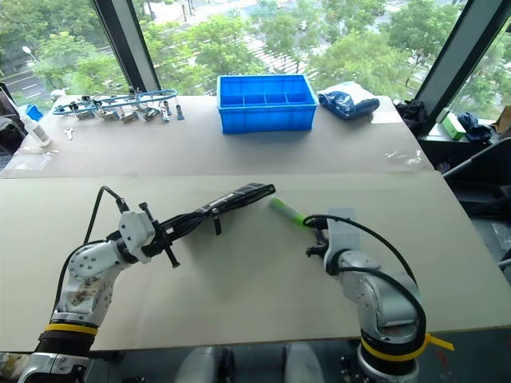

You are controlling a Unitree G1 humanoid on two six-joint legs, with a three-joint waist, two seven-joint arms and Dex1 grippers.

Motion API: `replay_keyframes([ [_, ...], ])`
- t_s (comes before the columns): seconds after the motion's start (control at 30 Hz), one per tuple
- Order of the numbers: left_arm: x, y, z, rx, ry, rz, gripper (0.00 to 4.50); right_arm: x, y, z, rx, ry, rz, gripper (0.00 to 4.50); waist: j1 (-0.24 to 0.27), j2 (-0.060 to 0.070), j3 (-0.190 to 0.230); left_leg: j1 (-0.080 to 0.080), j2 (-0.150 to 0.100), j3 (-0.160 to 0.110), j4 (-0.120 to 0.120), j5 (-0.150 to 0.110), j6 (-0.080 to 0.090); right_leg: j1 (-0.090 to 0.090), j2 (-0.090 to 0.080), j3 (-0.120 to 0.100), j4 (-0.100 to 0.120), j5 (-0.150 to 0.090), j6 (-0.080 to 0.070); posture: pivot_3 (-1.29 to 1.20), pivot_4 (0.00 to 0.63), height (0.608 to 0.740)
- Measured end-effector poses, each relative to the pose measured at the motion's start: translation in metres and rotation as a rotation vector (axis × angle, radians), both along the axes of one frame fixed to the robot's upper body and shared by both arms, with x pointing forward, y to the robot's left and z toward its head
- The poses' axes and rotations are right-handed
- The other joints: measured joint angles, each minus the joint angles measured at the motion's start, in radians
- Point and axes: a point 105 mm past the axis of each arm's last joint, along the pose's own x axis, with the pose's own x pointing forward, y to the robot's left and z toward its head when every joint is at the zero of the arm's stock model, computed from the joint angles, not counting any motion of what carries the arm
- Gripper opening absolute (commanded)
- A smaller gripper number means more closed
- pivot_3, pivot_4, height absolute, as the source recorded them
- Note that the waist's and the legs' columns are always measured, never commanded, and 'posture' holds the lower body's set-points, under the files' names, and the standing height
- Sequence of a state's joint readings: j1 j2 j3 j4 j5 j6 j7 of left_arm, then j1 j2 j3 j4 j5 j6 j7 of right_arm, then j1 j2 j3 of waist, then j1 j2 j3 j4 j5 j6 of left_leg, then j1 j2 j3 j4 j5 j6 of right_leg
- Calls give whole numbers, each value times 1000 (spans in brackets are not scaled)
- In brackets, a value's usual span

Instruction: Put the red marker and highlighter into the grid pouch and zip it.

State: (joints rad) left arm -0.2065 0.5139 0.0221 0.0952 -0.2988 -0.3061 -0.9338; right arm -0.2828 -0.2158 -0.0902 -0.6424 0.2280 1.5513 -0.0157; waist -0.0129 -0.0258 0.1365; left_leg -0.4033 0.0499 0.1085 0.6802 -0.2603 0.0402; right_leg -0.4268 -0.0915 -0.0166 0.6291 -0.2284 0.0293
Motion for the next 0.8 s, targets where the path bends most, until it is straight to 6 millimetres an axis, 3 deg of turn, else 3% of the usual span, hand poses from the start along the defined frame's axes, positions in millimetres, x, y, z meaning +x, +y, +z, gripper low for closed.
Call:
replay_keyframes([
  [0.1,0,0,1,0,-4,-1,0,8,-9,1,-28,-17,-8,562,1,0,0,2,-1,0,0,0,0,3,-1,0,-1,0,1,0,150,740],
  [0.2,0,0,1,1,-10,-2,0,26,-32,11,-111,-67,-34,562,1,0,0,1,-1,0,0,0,0,1,-1,1,-1,1,1,0,150,740],
  [0.27,1,0,2,2,-17,-5,0,48,-46,41,-205,-190,-19,562,-2,2,1,0,-1,1,0,0,1,-1,0,2,-1,1,1,0,150,740],
  [0.37,2,-2,5,5,-27,-16,0,69,-47,91,-258,-403,55,562,-5,2,1,0,0,0,-2,0,1,-1,2,1,-1,0,0,0,150,740],
  [0.47,2,-1,3,7,-18,-16,0,68,-22,122,-343,-572,314,562,-4,2,1,0,0,0,-2,-1,1,-1,1,2,-2,-1,1,0,150,740],
  [0.53,3,-1,2,6,-12,-17,0,57,5,128,-489,-663,563,562,-3,2,1,-1,-1,1,-2,-1,2,-1,0,2,-3,-1,2,0,150,740],
  [0.63,4,-1,1,7,-10,-17,0,30,44,114,-736,-754,982,562,-2,2,1,-1,-1,1,0,-2,4,0,-1,2,-4,-1,4,0,150,740],
  [0.8,4,-1,1,7,-10,-18,0,21,56,104,-928,-839,1219,562,1,1,2,-1,-1,2,2,-2,4,1,-1,2,-4,0,4,0,150,740],
])
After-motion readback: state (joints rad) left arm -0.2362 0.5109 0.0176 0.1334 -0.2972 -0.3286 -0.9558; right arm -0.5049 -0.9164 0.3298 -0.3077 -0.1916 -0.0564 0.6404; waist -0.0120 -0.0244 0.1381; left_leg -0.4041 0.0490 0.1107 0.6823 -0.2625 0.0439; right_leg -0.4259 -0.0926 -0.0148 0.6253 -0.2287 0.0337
